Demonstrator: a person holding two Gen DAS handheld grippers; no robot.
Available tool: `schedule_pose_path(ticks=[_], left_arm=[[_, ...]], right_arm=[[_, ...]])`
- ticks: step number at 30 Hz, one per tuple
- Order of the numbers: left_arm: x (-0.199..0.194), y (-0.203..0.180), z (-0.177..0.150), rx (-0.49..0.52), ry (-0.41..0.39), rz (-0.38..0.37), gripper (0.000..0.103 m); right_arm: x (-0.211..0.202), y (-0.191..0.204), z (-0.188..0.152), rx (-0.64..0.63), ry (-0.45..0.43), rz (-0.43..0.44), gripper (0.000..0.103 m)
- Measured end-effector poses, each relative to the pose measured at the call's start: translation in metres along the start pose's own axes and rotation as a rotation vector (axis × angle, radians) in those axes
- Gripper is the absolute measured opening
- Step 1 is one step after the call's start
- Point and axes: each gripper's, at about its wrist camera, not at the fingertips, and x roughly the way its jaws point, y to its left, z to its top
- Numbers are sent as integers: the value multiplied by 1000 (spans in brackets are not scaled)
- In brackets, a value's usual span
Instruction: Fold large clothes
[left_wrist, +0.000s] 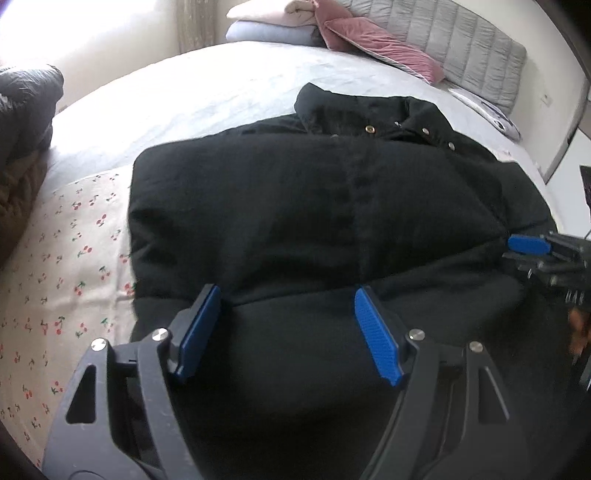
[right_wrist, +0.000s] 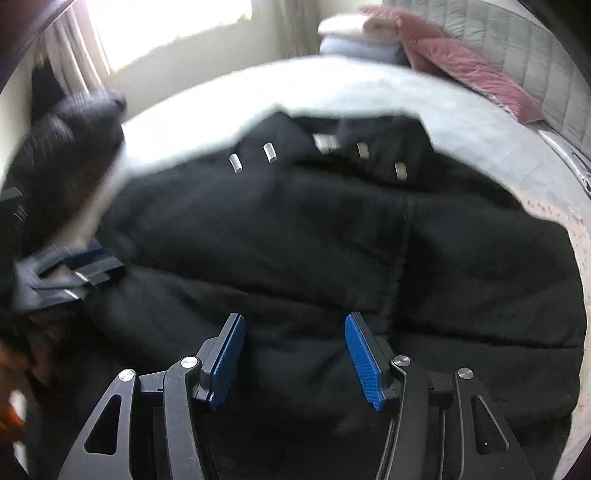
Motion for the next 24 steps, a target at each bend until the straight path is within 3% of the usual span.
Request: schedule_pose_path(ticks=[1,3,4,9,15,21,24], left_arm=[[-4,1,-3,5,-2,-1,76],[-15,2,-6,15,7,12,76],[-24,2,-8,14,19,24,76],[-74,-1,-23,-56,47,9,80],[-148,-15,-45,-96,25,-12,90],[-212,-37,-69,-45,9,14,98],[-238,-44,-87,-37,39,4,101]], right_arm=[[-4,-11,-4,27,-3,39,52],[-10,-27,-8,67,27,-29,56],[-17,-36,-11,92,30,-21,56],[-83,-77,-37,220,-11,140,60],[-178,-84,-71,168,-86,108,74],[-251,-83,-109,149,-117,75,77],[-273,-79,-129,140,-113,61,79]])
